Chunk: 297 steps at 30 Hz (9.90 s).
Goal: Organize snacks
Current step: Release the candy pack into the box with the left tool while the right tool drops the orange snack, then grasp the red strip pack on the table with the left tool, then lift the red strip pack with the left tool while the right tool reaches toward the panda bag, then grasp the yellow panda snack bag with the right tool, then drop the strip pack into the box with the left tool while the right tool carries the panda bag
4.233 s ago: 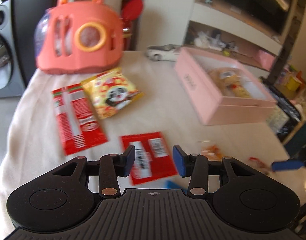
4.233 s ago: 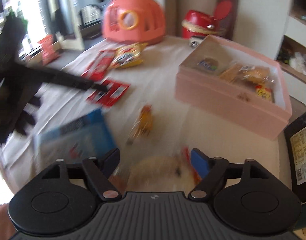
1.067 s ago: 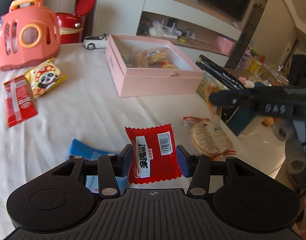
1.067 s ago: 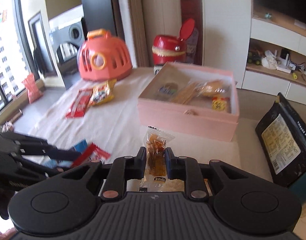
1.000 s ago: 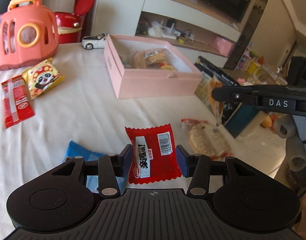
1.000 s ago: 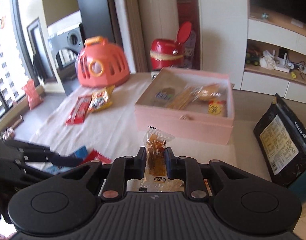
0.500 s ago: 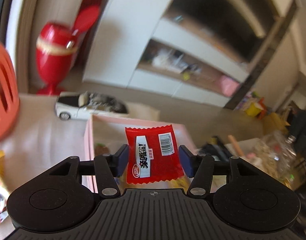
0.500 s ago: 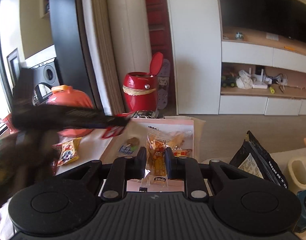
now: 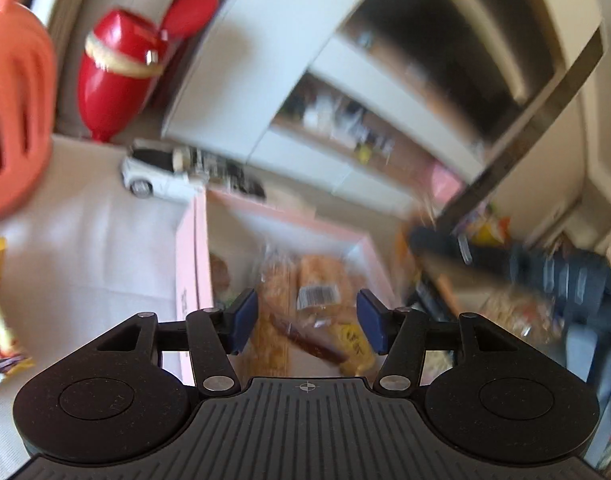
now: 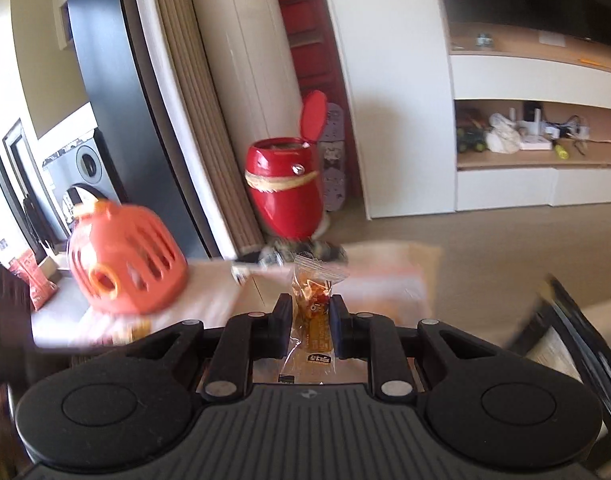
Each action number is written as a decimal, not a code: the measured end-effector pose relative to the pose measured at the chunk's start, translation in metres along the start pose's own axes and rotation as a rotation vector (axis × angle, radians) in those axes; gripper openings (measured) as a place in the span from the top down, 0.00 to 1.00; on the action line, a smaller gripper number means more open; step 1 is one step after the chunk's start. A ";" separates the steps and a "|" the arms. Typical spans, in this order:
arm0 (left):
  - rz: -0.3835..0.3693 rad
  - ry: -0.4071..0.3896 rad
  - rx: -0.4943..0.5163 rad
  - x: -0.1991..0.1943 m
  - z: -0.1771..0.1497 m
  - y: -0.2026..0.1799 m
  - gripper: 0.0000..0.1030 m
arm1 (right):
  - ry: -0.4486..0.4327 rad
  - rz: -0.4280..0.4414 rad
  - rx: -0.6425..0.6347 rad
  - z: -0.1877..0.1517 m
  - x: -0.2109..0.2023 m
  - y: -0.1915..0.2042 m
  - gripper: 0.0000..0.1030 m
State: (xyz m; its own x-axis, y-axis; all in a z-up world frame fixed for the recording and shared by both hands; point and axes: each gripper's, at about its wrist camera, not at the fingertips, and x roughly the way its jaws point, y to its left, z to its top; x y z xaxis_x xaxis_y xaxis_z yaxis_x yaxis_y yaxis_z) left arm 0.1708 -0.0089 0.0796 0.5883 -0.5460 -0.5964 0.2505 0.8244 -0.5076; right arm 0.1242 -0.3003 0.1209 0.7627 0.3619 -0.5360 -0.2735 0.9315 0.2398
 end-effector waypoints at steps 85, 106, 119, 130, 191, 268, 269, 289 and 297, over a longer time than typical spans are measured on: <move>0.218 0.039 -0.024 -0.169 -0.143 0.088 0.65 | 0.358 0.386 -0.373 -0.200 -0.076 0.124 0.23; 0.343 -0.032 -0.183 -0.157 -0.137 0.106 0.65 | 0.281 0.261 -0.388 -0.209 -0.027 0.156 0.25; 0.479 0.104 0.208 -0.088 -0.120 0.062 0.29 | 0.242 0.237 -0.333 -0.219 -0.026 0.149 0.12; 0.477 0.090 0.220 -0.096 -0.122 0.066 0.42 | 0.233 0.246 -0.335 -0.220 -0.030 0.145 0.12; 0.451 -0.155 -0.090 -0.208 -0.175 0.142 0.47 | 0.397 0.159 -0.332 -0.103 0.120 0.248 0.17; 0.441 -0.385 0.026 -0.251 -0.109 0.038 0.53 | 0.241 0.123 -0.376 -0.221 -0.084 0.121 0.20; 0.421 -0.322 0.040 -0.241 -0.116 0.034 0.53 | 0.253 0.126 -0.359 -0.222 -0.083 0.118 0.20; 0.380 0.039 0.086 -0.186 -0.199 0.033 0.53 | 0.381 0.188 -0.449 -0.223 -0.052 0.145 0.40; 0.219 0.055 0.117 -0.165 -0.171 -0.001 0.53 | 0.321 0.144 -0.511 -0.193 -0.088 0.119 0.45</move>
State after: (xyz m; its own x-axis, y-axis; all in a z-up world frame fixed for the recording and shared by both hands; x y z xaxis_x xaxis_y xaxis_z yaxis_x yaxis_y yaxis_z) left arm -0.0578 0.0552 0.0724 0.5968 -0.3569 -0.7186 0.2103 0.9339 -0.2892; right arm -0.0888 -0.2141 0.0403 0.5050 0.4041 -0.7626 -0.6670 0.7435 -0.0477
